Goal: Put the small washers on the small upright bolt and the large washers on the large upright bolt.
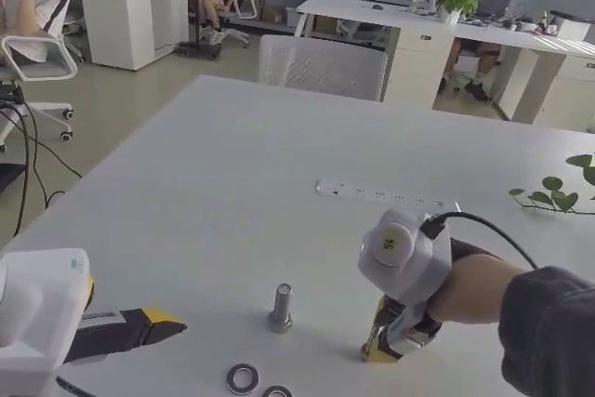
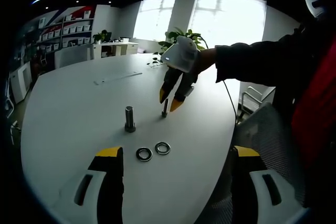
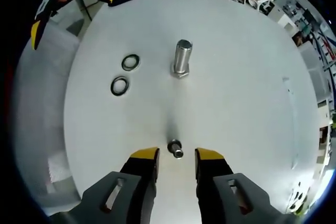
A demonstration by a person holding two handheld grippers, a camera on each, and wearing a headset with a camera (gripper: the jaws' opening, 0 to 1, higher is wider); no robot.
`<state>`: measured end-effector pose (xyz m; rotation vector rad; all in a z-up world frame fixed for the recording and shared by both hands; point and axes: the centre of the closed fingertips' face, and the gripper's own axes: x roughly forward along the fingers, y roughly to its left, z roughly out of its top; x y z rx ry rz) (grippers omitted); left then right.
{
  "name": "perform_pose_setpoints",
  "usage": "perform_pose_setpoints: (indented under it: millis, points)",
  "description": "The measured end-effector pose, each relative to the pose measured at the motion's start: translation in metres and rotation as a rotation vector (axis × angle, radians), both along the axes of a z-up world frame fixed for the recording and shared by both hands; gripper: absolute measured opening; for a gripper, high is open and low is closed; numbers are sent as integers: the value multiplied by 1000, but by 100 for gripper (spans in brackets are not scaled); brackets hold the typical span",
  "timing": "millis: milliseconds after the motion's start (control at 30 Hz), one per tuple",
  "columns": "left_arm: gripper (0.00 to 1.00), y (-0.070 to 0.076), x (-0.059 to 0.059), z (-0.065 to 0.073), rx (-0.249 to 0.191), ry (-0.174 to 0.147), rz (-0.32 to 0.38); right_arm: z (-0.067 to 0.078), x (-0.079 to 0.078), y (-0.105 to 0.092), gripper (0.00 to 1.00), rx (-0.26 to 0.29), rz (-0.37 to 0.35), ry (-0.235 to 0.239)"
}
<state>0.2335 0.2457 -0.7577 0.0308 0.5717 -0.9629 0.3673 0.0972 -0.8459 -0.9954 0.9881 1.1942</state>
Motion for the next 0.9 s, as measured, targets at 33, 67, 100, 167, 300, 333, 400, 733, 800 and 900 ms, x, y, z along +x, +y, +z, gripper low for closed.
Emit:
perform_pose_setpoints:
  millis: [33, 67, 100, 167, 300, 333, 400, 733, 800, 900]
  points:
    - [84, 0, 0, 0, 0, 0, 0, 1, 0, 0, 30, 2, 0, -2]
    - [84, 0, 0, 0, 0, 1, -1, 3, 1, 1, 30, 7, -1, -5]
    - [84, 0, 0, 0, 0, 0, -1, 4, 2, 1, 30, 11, -2, -7]
    - [84, -1, 0, 1, -1, -1, -4, 6, 3, 1, 31, 13, -3, -12]
    - [85, -2, 1, 1, 0, -4, -4, 12, 4, 2, 32, 25, -4, -26]
    - [84, -2, 0, 1, 0, -3, -4, 13, 3, 2, 32, 25, -4, -29]
    - [84, -1, 0, 1, 0, -5, -4, 18, 5, 2, 32, 36, -4, -43]
    - [85, -3, 1, 2, 1, -9, -7, 45, 8, 7, 33, 98, -14, -95]
    - [85, -4, 1, 2, 2, -10, -7, 48, 7, 8, 33, 102, -13, -102]
    - [85, -4, 0, 3, 1, -12, -8, 54, 6, 9, 33, 110, -8, -112]
